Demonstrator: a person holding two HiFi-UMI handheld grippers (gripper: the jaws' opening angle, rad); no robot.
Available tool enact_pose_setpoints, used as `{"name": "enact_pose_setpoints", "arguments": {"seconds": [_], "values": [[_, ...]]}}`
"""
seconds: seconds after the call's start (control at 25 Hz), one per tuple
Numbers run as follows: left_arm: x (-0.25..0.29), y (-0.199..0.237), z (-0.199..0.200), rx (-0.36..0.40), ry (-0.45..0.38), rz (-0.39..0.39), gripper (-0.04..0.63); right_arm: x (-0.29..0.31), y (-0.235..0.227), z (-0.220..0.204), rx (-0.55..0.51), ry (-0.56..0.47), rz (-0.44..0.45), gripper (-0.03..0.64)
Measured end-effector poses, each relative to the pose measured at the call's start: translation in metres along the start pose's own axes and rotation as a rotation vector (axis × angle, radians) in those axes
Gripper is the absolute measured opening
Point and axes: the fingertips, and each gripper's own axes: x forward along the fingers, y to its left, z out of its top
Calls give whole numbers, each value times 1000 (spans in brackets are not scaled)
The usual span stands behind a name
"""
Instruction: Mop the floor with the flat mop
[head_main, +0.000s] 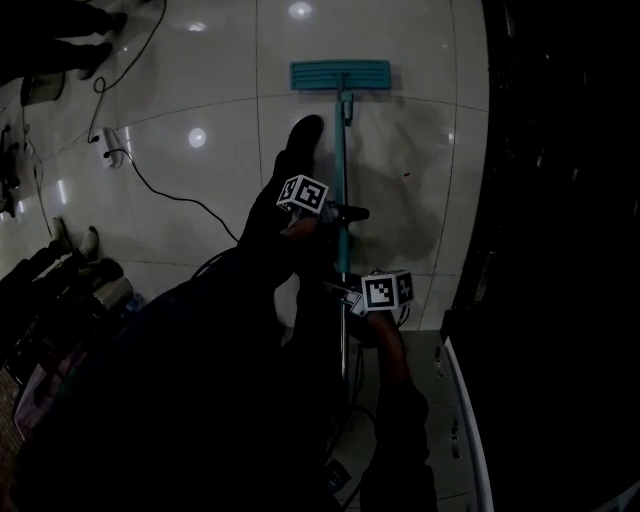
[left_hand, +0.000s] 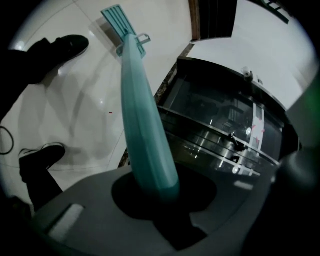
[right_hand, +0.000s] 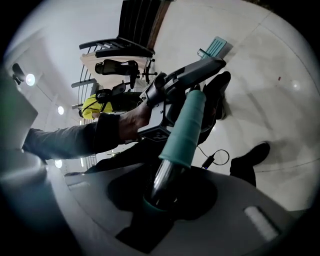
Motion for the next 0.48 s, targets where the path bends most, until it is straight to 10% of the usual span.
{"name": "enact_pose_setpoints", "arguments": {"seconds": [0.48], "values": [[21, 56, -56, -49, 46, 29, 97, 2, -38, -60, 63, 0, 3, 127]]}}
